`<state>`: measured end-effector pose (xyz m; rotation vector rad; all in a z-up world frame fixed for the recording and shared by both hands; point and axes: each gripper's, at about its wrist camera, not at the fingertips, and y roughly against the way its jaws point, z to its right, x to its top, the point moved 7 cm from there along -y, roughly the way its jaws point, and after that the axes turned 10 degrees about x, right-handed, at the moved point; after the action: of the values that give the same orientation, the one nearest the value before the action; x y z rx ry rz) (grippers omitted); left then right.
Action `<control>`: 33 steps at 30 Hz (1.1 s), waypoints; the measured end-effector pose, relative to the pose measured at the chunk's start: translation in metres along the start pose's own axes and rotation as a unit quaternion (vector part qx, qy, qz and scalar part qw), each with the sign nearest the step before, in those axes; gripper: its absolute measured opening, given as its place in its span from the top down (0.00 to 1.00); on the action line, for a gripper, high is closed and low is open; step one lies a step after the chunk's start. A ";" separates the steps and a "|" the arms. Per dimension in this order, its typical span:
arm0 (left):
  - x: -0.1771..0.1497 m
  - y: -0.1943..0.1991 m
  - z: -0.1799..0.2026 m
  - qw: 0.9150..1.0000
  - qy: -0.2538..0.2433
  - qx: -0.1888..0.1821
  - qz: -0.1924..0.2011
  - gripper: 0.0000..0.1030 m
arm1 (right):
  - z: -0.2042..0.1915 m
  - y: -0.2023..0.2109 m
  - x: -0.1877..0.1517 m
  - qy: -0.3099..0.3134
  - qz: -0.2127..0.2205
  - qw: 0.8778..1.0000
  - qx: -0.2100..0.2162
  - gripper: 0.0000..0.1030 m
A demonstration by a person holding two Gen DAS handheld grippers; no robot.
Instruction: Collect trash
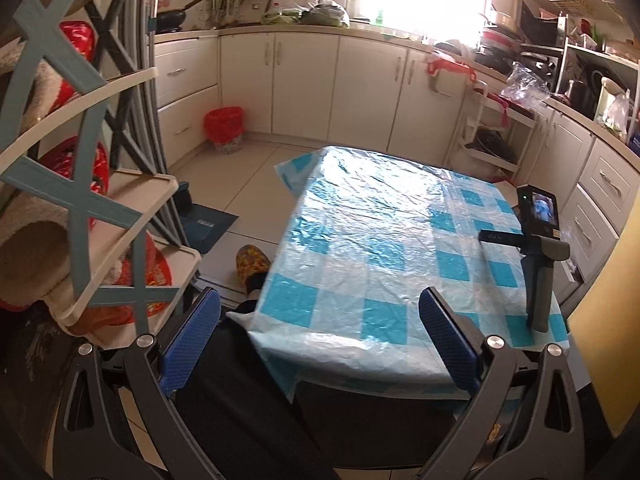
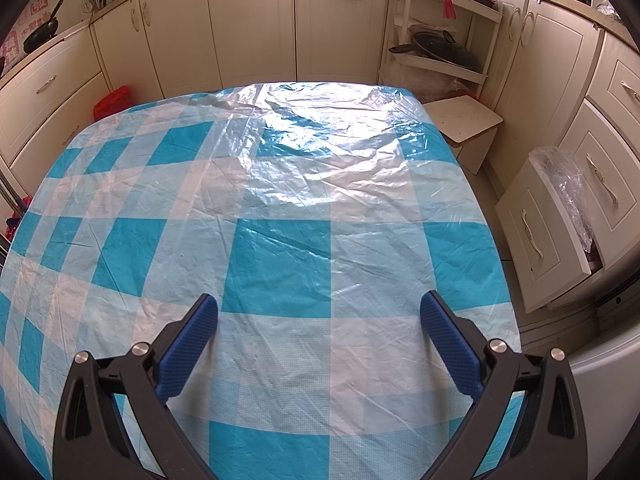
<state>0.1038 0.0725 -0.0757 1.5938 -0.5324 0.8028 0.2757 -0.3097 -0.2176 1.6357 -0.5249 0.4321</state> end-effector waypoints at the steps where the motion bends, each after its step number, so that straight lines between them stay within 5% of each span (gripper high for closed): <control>1: 0.002 0.003 -0.007 1.000 0.004 0.006 0.005 0.07 | 0.000 0.000 0.000 0.000 0.000 1.000 0.000 0.06; 14: 0.022 0.030 -0.060 0.996 0.010 0.079 0.038 0.07 | 0.000 0.000 0.000 0.000 0.000 1.000 0.000 0.06; 21: 0.037 0.044 -0.022 0.998 -0.022 0.025 0.054 0.07 | 0.000 0.000 0.000 0.000 0.000 1.000 0.000 0.06; 27: 0.023 0.022 0.030 0.998 -0.046 -0.041 0.000 0.07 | 0.000 0.000 -0.001 0.000 0.000 1.000 0.000 0.06; 33: 0.004 0.007 0.066 0.995 -0.078 -0.060 -0.031 0.07 | -0.001 -0.001 0.000 0.000 0.000 1.000 0.000 0.06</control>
<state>0.1143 0.0074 -0.0717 1.5606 -0.6278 0.5912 0.2760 -0.3083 -0.2184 1.6348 -0.5245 0.4324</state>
